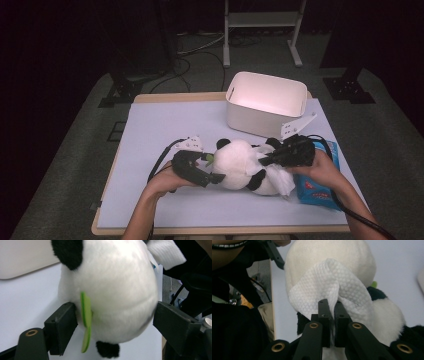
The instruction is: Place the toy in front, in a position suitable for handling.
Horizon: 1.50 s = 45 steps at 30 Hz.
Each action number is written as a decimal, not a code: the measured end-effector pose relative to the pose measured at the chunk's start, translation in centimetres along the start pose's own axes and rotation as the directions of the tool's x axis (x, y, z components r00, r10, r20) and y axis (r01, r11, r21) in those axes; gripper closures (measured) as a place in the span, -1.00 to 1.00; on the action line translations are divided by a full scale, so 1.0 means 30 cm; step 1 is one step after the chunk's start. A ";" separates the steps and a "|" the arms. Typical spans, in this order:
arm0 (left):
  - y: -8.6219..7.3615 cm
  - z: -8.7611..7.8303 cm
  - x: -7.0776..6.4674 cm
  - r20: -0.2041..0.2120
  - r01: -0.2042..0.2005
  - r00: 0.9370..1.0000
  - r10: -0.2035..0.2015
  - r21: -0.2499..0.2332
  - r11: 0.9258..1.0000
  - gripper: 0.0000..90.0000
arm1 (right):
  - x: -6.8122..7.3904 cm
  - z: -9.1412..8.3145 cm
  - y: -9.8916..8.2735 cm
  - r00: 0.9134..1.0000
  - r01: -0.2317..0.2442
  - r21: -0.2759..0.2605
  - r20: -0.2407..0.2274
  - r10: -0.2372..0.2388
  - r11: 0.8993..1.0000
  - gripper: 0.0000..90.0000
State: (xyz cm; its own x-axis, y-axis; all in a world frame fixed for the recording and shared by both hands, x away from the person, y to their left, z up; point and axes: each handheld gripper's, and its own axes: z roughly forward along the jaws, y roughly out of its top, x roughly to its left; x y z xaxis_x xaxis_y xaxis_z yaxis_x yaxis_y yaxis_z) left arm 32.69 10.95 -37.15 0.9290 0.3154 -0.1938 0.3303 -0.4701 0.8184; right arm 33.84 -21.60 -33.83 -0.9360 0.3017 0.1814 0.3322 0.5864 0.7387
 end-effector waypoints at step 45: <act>-0.037 -0.040 0.010 0.003 -0.129 0.992 0.129 0.017 0.991 -0.40 | -0.001 -0.061 -0.041 1.000 -0.016 -0.021 0.024 0.016 1.000 0.91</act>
State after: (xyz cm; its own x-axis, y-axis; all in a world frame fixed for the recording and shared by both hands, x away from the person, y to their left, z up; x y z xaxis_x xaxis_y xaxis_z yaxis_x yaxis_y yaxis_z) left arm 32.40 12.56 -37.47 0.9645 0.2491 -0.0882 0.2102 -0.5210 0.8273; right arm 33.25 -23.71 -33.58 -0.9274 0.3293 0.1777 0.3444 0.5654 0.7494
